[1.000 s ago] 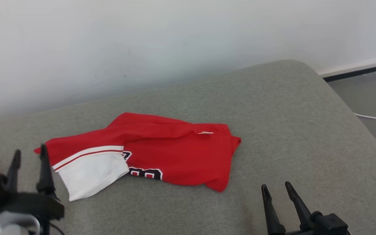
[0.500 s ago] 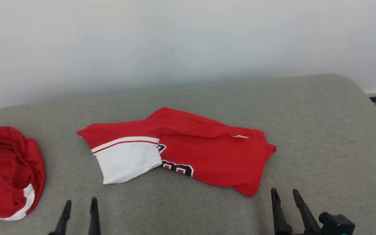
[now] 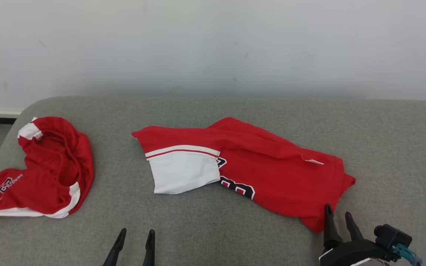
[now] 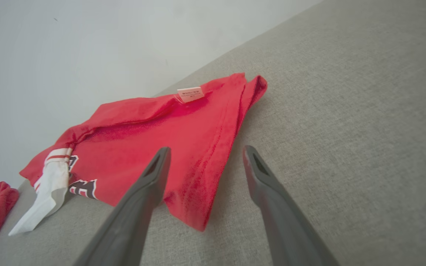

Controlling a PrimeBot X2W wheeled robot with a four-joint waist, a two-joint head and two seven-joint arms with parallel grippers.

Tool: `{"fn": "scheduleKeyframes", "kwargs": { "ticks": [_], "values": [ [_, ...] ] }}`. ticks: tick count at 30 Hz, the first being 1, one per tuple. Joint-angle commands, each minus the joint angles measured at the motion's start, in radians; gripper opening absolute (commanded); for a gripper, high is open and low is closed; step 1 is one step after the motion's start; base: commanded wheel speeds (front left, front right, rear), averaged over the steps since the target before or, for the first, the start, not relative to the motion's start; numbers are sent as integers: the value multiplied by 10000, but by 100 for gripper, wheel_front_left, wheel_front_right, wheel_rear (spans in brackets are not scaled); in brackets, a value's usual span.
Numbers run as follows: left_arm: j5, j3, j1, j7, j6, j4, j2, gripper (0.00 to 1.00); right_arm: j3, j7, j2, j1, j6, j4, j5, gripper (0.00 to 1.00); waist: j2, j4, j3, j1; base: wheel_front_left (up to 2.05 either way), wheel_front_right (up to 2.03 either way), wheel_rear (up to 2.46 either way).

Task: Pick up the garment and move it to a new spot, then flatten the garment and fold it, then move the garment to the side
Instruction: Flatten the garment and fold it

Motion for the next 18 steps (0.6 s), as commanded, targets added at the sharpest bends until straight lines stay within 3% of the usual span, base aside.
{"fn": "scheduleKeyframes", "kwargs": {
  "ticks": [1,6,15,16,17,18],
  "values": [
    [161,-43,-8,-32,-77,50,-46,100,-194,-7,19,-268,4,274,39,100,0,442,129,0,0,0,0],
    [274,-79,-112,-33,-175,125,-198,100,-745,-5,34,-815,4,1526,418,100,0,874,282,0,0,0,0],
    [436,-164,-261,-33,-334,207,-329,100,-554,10,46,-1451,4,2974,943,100,0,1165,522,0,0,0,0],
    [452,-172,-289,-33,-358,216,-342,100,-538,13,49,-1506,4,3118,957,93,0,1176,550,0,0,0,0],
    [464,-167,-322,-33,-379,220,-349,100,-488,33,56,-1578,4,3223,895,55,0,1179,574,0,0,0,0],
    [473,-152,-349,-33,-389,217,-356,100,-424,36,65,-1634,4,3285,820,0,0,1168,601,0,0,0,0]
  ]
}}
